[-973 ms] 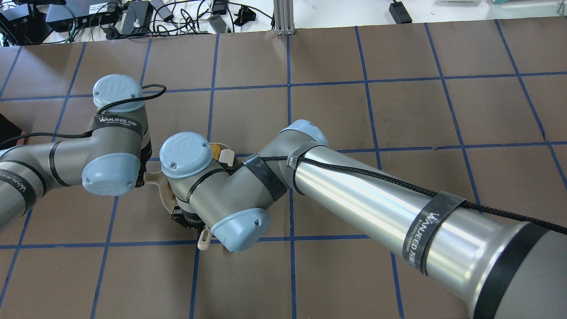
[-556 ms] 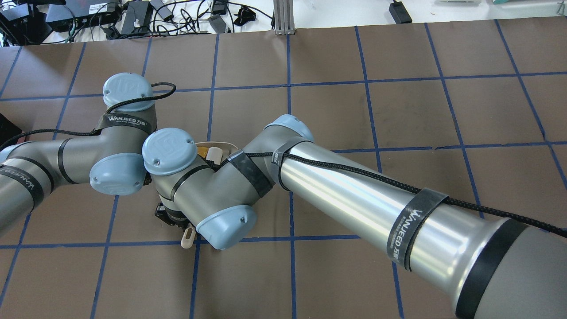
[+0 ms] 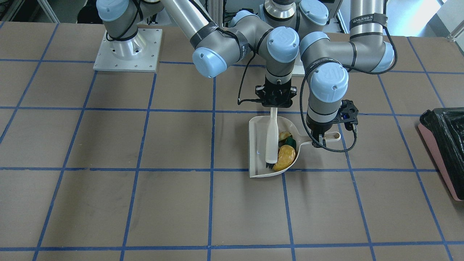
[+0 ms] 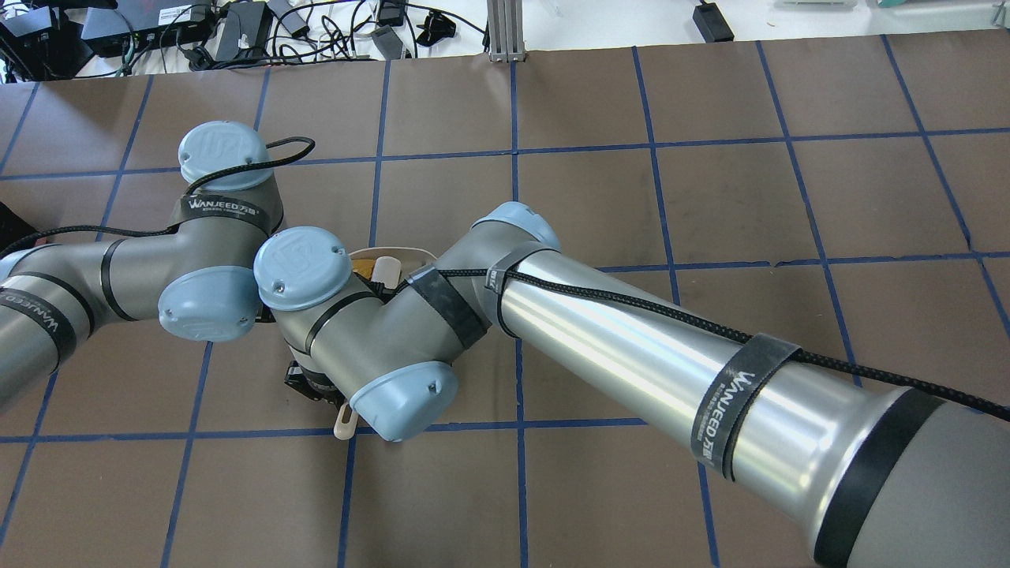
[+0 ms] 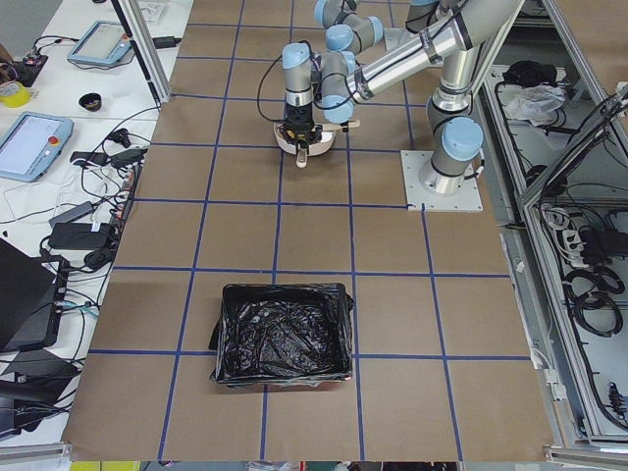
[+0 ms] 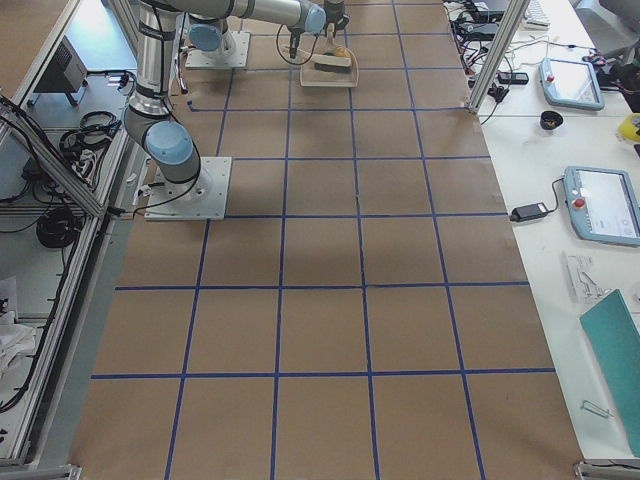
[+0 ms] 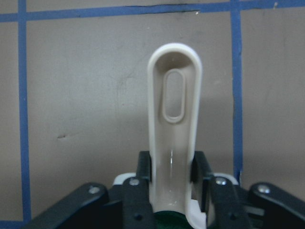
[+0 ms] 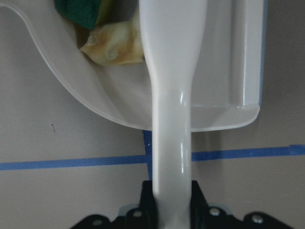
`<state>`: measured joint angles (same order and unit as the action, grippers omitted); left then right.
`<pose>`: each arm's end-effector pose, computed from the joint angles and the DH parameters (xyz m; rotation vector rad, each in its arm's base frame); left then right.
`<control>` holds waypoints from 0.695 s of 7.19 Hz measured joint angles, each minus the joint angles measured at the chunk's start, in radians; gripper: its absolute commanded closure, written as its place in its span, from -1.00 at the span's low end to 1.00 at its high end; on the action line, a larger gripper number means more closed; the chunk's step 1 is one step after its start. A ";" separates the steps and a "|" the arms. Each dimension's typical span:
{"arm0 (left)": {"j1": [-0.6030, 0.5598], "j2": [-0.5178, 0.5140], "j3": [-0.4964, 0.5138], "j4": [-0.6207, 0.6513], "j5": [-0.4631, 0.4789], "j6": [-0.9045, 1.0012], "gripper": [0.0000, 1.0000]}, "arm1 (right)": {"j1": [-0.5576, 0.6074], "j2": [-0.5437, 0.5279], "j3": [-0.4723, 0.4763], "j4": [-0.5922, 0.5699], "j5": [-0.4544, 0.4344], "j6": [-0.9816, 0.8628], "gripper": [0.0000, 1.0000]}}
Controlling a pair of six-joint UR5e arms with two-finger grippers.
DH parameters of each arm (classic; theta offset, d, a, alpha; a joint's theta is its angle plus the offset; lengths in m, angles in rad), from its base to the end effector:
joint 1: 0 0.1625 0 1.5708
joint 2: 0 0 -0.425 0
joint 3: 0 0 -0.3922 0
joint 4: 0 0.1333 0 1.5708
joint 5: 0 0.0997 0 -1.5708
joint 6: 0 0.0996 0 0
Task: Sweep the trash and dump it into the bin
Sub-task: 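Sweep the yellow potato piece into the dustpan with the right-held brush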
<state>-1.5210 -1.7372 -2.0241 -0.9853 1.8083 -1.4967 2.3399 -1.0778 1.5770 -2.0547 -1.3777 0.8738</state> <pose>-0.0855 -0.4909 0.2537 -2.0455 2.1044 -0.1942 0.5572 -0.3565 0.2499 0.1599 3.0084 0.2293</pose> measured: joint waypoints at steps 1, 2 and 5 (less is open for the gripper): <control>0.003 0.001 0.011 -0.004 -0.021 0.014 1.00 | -0.004 -0.017 -0.001 0.030 -0.016 -0.010 1.00; 0.010 0.002 0.016 -0.006 -0.047 0.032 1.00 | -0.008 -0.044 -0.002 0.067 -0.027 -0.018 1.00; 0.050 0.004 0.020 -0.008 -0.100 0.097 1.00 | -0.014 -0.134 -0.001 0.175 -0.045 -0.020 1.00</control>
<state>-1.4711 -1.7334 -2.0041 -0.9937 1.7084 -1.4000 2.3263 -1.2121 1.5760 -1.8801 -1.4225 0.8541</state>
